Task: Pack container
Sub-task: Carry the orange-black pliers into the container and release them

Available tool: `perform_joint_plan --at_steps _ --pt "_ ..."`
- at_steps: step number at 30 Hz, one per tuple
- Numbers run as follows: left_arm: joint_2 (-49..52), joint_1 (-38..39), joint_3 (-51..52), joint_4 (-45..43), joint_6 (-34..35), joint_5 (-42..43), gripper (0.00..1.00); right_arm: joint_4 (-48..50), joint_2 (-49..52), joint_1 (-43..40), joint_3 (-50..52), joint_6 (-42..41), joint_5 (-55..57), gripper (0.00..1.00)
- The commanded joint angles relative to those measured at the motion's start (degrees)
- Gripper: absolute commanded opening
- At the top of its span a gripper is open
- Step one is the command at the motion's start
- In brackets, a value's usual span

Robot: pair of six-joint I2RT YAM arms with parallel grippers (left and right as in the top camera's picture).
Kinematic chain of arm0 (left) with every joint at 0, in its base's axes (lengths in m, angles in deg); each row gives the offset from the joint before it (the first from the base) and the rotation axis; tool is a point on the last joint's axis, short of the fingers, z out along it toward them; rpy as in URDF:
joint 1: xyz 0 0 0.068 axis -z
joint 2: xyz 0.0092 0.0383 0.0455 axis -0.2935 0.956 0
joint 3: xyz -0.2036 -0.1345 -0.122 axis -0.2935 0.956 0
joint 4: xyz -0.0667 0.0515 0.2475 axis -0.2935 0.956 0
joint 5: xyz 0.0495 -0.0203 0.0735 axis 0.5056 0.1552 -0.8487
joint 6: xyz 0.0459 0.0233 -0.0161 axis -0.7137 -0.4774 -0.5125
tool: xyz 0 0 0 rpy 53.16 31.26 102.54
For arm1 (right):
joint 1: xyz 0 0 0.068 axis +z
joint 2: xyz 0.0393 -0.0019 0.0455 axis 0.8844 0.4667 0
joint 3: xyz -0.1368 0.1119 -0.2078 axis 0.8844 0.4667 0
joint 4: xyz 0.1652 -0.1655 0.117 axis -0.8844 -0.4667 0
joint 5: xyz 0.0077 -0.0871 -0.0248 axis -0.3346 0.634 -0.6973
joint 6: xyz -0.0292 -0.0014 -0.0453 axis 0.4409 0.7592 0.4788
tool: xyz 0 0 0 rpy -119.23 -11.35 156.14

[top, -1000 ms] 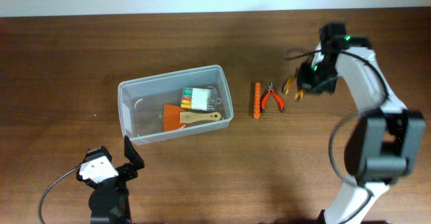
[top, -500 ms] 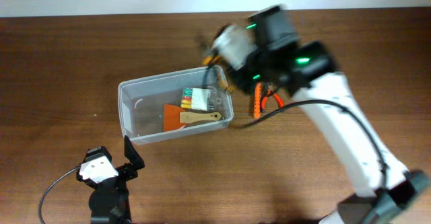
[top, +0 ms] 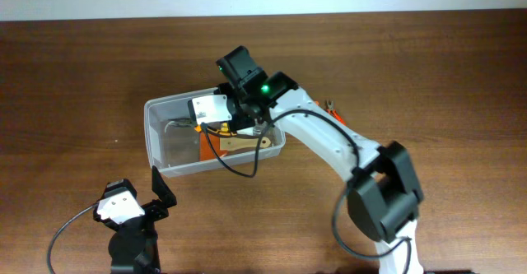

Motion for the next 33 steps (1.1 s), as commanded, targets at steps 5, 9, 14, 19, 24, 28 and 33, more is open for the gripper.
perform_joint_plan --at_steps 5,9,14,19,24,28,33 --pt "-0.3 0.2 0.2 0.0 -0.5 -0.2 0.99 6.1 5.0 0.2 -0.1 0.7 -1.9 0.24" --pt "-0.3 0.2 0.2 0.0 -0.5 -0.2 0.99 10.9 5.1 0.2 -0.2 -6.6 -1.5 0.43" --pt "-0.3 0.2 0.2 0.0 -0.5 -0.2 0.99 11.5 3.2 -0.4 -3.5 -25.4 5.5 0.46" --pt "-0.3 0.2 0.2 0.0 -0.5 -0.2 0.99 1.0 -3.7 -4.6 -10.5 -50.6 18.2 0.51" --pt "-0.3 0.2 0.2 0.0 -0.5 -0.2 0.99 -16.8 -10.7 -13.5 -15.8 -61.3 19.2 0.66" --pt "-0.3 0.2 0.2 0.0 -0.5 -0.2 0.99 -28.0 -12.4 -24.0 -15.7 -67.5 19.0 0.7" --pt "-0.3 0.2 0.2 0.0 -0.5 -0.2 0.99 -33.9 -9.4 -34.7 -11.1 -68.9 15.4 0.71"
